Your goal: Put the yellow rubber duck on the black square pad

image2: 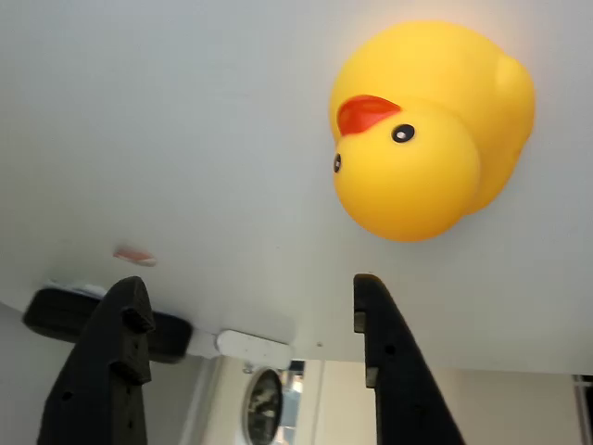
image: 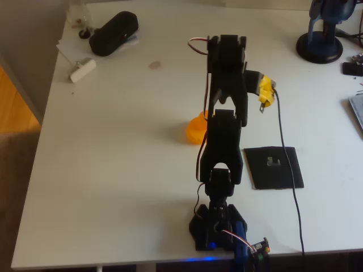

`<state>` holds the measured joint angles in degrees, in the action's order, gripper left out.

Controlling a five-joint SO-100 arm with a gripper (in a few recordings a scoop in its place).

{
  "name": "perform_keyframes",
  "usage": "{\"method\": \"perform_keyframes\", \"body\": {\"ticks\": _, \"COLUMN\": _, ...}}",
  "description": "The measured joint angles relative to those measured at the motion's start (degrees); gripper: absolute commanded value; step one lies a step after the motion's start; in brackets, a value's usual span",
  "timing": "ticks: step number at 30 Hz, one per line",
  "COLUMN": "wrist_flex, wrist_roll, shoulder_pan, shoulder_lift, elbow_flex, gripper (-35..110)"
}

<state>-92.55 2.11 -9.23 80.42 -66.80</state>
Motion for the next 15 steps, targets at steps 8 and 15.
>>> {"method": "perform_keyframes", "body": {"ticks": 8, "wrist_flex": 0.0, "wrist_roll": 0.0, "shoulder_pan": 7.1, "shoulder_lift": 0.1, "elbow_flex": -5.6, "gripper": 25}}
{"method": "perform_keyframes", "body": {"ticks": 15, "wrist_flex": 0.0, "wrist_roll": 0.0, "shoulder_pan": 9.9, "shoulder_lift": 0.1, "elbow_flex": -8.2, "gripper": 25}}
